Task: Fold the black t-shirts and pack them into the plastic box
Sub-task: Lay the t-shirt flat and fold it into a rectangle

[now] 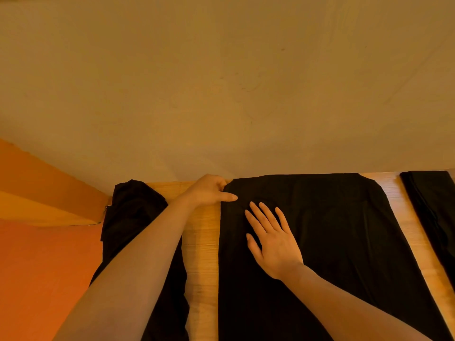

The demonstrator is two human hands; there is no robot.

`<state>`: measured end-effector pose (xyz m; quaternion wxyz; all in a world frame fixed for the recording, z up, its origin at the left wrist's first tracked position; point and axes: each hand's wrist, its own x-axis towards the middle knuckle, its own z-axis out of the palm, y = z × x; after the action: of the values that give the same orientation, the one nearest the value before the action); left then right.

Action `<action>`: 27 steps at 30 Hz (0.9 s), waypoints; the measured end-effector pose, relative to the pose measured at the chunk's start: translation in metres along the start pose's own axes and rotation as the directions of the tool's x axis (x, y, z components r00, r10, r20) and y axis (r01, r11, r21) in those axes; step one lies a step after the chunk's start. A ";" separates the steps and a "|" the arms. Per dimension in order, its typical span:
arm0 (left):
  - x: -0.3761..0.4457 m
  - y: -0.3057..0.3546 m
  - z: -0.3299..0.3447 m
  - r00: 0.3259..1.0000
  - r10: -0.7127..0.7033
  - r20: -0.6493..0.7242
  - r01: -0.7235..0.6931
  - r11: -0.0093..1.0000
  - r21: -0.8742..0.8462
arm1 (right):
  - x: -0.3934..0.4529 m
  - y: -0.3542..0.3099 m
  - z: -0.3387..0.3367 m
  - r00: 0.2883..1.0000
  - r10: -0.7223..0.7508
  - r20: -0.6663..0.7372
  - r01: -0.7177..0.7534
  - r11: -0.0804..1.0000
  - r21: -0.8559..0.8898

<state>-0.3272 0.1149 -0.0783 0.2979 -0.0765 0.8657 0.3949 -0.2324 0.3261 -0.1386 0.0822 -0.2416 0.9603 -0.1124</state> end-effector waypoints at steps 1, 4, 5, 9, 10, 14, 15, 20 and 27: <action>-0.001 -0.002 -0.001 0.999 -0.026 0.021 0.027 0.999 -0.037 | 0.000 0.000 0.000 1.000 0.000 0.001 0.000 1.000 0.000; -0.007 -0.004 -0.007 0.983 -0.090 0.162 0.112 0.985 -0.133 | 0.000 0.001 0.000 1.000 -0.002 0.002 0.002 1.000 -0.005; -0.007 -0.004 -0.009 0.973 -0.103 0.206 0.123 0.989 -0.082 | 0.000 0.001 0.000 1.000 -0.002 0.000 0.002 1.000 -0.007; -0.008 -0.003 -0.010 0.971 -0.167 0.171 0.151 0.983 0.100 | 0.000 0.001 0.001 1.000 -0.008 -0.002 0.008 1.000 0.002; -0.007 -0.005 -0.010 0.980 -0.161 0.118 0.150 0.984 0.095 | 0.000 0.001 0.000 1.000 -0.010 -0.005 0.010 1.000 0.006; -0.006 -0.008 -0.004 0.997 -0.077 -0.022 0.079 0.988 0.129 | 0.001 0.001 0.002 1.000 -0.013 -0.004 0.013 1.000 0.007; -0.007 -0.009 -0.001 0.997 -0.069 -0.031 0.072 0.989 0.132 | 0.000 0.001 0.002 1.000 -0.012 -0.009 0.012 1.000 0.004; -0.012 -0.023 0.022 0.966 -0.026 -0.259 0.078 0.978 0.192 | 0.002 -0.003 -0.002 0.997 -0.052 -0.050 0.049 0.997 -0.053; -0.044 -0.031 0.093 0.733 0.410 -0.543 -0.018 0.809 0.587 | 0.011 -0.004 0.004 0.998 -0.053 0.013 0.054 0.996 -0.076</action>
<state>-0.2375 0.1571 -0.1204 -0.0606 -0.0148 0.9916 0.1134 -0.2390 0.3170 -0.1428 0.0750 -0.2709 0.9566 -0.0767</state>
